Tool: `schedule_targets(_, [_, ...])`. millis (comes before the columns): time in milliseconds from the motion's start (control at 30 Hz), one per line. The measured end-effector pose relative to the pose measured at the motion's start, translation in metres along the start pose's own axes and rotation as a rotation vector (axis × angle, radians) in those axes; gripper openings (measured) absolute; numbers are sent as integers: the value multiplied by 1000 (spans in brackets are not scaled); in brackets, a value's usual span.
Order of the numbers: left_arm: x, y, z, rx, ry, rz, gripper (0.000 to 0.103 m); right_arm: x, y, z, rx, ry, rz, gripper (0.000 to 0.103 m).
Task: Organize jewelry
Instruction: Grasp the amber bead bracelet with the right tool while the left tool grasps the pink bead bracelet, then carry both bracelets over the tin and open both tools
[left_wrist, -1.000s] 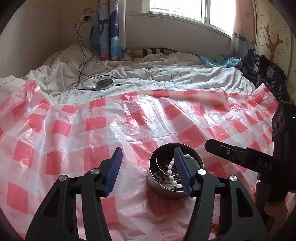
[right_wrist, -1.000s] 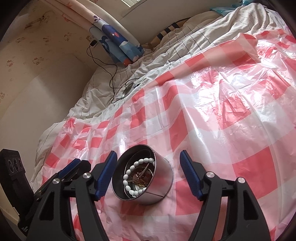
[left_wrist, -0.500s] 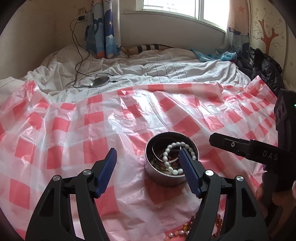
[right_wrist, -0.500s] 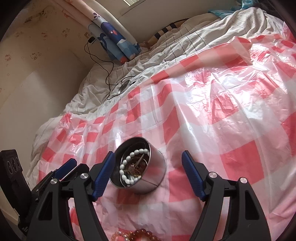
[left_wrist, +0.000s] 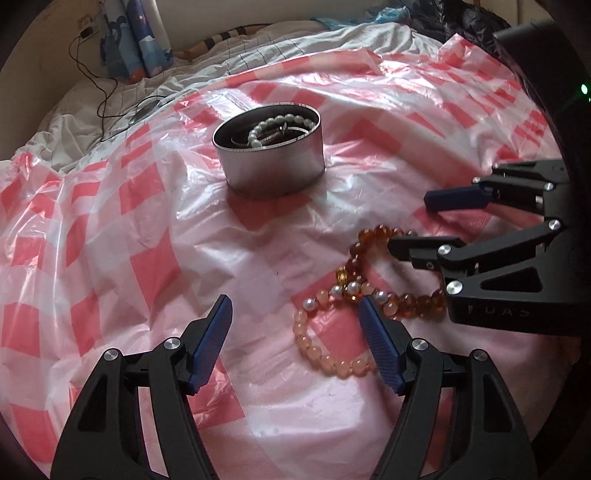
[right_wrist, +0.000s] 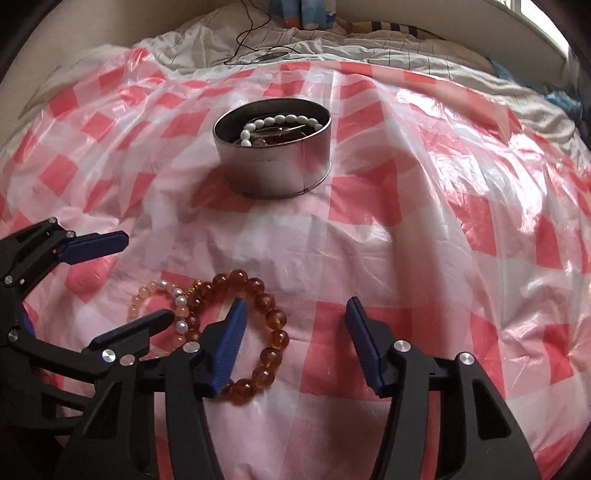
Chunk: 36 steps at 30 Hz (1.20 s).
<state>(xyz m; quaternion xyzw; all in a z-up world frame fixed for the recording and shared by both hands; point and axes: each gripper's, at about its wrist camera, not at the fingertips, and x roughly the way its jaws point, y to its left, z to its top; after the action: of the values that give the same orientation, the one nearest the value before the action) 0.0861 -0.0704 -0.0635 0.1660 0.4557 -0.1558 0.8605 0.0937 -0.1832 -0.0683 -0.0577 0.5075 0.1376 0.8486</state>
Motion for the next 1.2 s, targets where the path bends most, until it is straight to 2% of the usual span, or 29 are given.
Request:
schedule_targets(33, [2,1,-2,1,6,1,68,3,4,-1,-24,1,-22,53])
schedule_targets(100, [1,4,-5,-14,5,-19,68,5,10,-3,-62,-5,-41,44])
schedule_targets(133, [1,6,-7,-23,5,-38,67,4,12,-4,-75,-6,-35,30])
schedule_targets(167, [1,7,-8,-27,3,-56,57,4,15,-5,-88,-6,-38,17])
schedule_targets(200, [1,6,-9,-28,1,-92,47,3,18,-7,-102,-5,-48,14])
schedule_targets(233, [0,6,-10,-30,3,-129,27,2,19,-8,-106,-6,-50,12])
schedule_targets(267, [-1,5,-10,-28,5,-132,13,2,17,-7,-89,-3,-29,12])
schedule_targets(300, [-1,5,-10,-31,13,-152,7,1,13,-5,-56,0,9,12])
schedule_targets(400, [-3,20,-8,-117,19,-253,7,-5,-12,-3,111,-5,182,12])
schedule_targets(533, [-23,43,1,-221,-60,-335,7,-20,-42,-1,308,-77,399,12])
schedule_targets(633, [-37,53,12,-257,-122,-354,7,-37,-58,1,396,-185,555,12])
schedule_targets(700, [-45,57,21,-269,-154,-366,7,-51,-62,4,417,-267,627,12])
schedule_targets(800, [-51,60,37,-267,-194,-366,7,-64,-70,11,453,-350,672,12])
schedule_targets(933, [-53,69,64,-290,-242,-375,7,-70,-79,26,493,-404,701,12])
schedule_targets(1067, [-46,78,90,-327,-277,-390,7,-67,-83,46,510,-435,722,12])
schedule_targets(1200, [-26,88,112,-390,-305,-441,7,-60,-90,60,510,-442,721,12])
